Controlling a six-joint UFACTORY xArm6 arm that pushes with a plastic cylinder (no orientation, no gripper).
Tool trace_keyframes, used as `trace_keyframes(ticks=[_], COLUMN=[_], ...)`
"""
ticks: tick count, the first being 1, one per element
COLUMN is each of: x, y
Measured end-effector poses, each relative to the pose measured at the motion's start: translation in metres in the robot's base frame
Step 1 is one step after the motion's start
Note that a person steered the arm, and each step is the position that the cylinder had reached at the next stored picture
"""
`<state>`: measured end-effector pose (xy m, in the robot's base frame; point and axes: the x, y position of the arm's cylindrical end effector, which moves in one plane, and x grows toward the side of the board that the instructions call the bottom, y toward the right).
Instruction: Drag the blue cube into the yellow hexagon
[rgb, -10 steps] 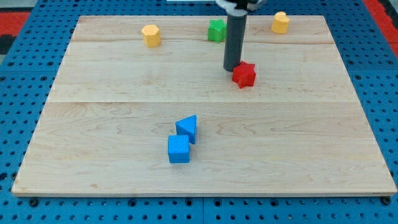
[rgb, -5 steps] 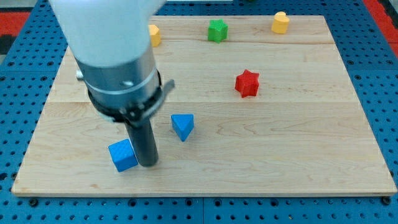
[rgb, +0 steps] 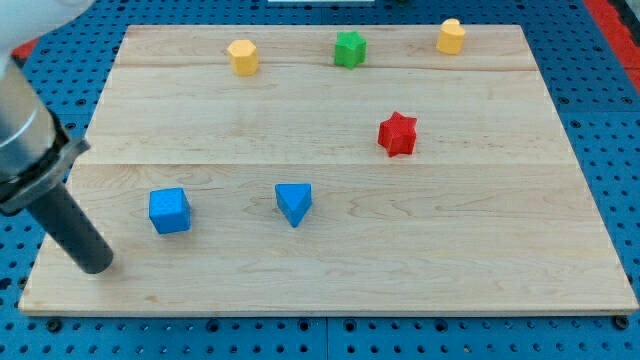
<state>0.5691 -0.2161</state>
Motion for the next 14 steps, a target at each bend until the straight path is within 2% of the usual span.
trace_keyframes(ticks=[1, 3, 4, 5, 6, 8, 9, 11, 13, 14], x=[-0.012, -0.081, -0.074, -0.03, -0.027, -0.085, -0.116, -0.233, -0.225, -0.262], y=[0.022, 0.015, 0.008, 0.008, 0.056, 0.069, 0.056, 0.01, -0.043, -0.042])
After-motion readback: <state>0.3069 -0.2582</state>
